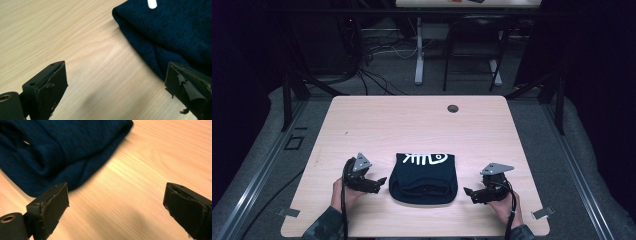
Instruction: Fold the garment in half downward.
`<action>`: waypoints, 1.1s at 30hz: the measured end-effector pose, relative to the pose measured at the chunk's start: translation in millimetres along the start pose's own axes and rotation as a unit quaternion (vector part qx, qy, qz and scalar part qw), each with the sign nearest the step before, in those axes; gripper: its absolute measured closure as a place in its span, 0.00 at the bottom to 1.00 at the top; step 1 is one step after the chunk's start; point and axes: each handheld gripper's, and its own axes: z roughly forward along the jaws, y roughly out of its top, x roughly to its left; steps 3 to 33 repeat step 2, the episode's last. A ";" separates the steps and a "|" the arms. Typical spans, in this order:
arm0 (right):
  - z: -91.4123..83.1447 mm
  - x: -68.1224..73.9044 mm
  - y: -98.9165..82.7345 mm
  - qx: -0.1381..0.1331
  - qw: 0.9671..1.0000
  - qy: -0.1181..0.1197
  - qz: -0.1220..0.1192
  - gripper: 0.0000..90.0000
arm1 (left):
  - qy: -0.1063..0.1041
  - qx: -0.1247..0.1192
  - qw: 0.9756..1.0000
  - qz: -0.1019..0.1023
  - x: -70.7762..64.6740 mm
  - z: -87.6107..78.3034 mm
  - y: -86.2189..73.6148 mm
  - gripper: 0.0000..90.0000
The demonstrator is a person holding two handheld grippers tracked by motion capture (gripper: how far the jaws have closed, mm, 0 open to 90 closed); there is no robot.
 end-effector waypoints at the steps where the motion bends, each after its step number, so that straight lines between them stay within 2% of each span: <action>1: 0.9 -4.8 -4.0 0.005 1.000 -0.006 0.005 0.07 | -0.006 0.007 1.000 -0.006 1.3 3.2 -2.2 0.05; 33: 1.7 -6.8 -5.6 0.006 1.000 -0.004 0.010 0.07 | -0.006 0.007 1.000 -0.006 1.3 3.2 -2.2 0.05</action>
